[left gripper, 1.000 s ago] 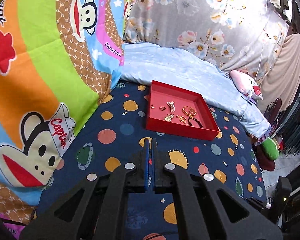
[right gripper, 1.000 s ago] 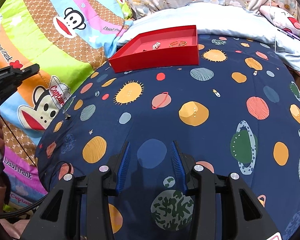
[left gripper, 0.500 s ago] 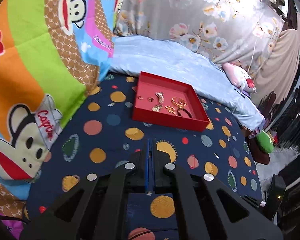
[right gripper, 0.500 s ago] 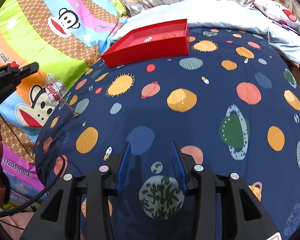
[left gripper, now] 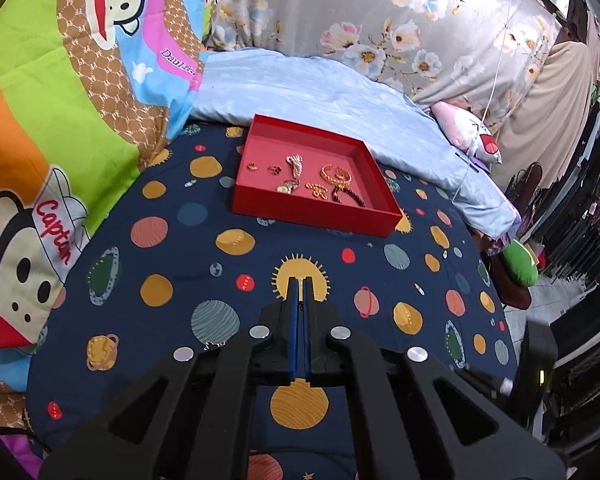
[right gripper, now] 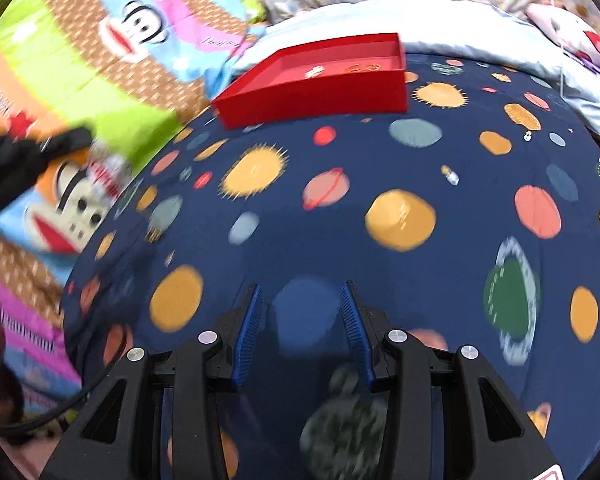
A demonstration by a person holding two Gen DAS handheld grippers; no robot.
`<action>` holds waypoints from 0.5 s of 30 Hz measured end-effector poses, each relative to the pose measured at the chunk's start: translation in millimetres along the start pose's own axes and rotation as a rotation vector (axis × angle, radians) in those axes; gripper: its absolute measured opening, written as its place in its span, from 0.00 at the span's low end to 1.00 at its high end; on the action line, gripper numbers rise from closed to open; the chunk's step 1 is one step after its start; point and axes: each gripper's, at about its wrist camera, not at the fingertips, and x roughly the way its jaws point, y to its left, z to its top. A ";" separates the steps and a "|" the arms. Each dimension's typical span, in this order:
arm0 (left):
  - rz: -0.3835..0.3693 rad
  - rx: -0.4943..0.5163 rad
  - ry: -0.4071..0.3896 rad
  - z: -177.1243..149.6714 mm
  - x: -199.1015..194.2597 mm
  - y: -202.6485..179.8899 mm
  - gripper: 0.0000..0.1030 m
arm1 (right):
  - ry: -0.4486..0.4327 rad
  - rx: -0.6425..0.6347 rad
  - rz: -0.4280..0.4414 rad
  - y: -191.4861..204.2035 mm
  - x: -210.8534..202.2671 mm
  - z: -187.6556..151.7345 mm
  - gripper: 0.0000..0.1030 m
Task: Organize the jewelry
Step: 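Lift the clover chain with the left tool and carry it toward the red tray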
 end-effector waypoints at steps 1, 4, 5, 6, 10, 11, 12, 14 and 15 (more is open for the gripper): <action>-0.004 -0.002 0.007 -0.9 2.5 -0.6 0.01 | -0.007 0.007 -0.012 -2.6 4.4 6.8 0.43; -0.008 -0.002 0.018 -1.6 7.5 -2.0 0.01 | -0.015 0.012 -0.054 -6.5 17.8 22.9 0.56; -0.008 -0.002 0.019 -2.1 9.2 -2.0 0.01 | -0.016 0.008 -0.059 -6.9 22.6 27.9 0.56; -0.009 -0.003 0.020 -1.8 10.8 -1.9 0.01 | -0.018 0.003 -0.067 -7.3 26.0 31.4 0.57; -0.002 -0.018 0.024 1.8 20.0 2.4 0.01 | -0.029 0.005 -0.109 -14.5 43.5 52.2 0.58; -0.001 -0.022 0.026 2.9 22.3 3.7 0.01 | -0.029 0.017 -0.105 -17.6 48.2 57.8 0.58; 0.001 -0.026 0.027 4.3 25.3 5.4 0.01 | -0.031 0.026 -0.103 -19.7 52.1 62.3 0.58; 0.004 -0.032 0.031 6.7 30.6 8.0 0.01 | -0.041 0.028 -0.109 -20.9 59.3 70.8 0.58; 0.005 -0.034 0.033 7.8 33.4 9.3 0.01 | -0.043 0.025 -0.113 -20.3 63.1 75.1 0.58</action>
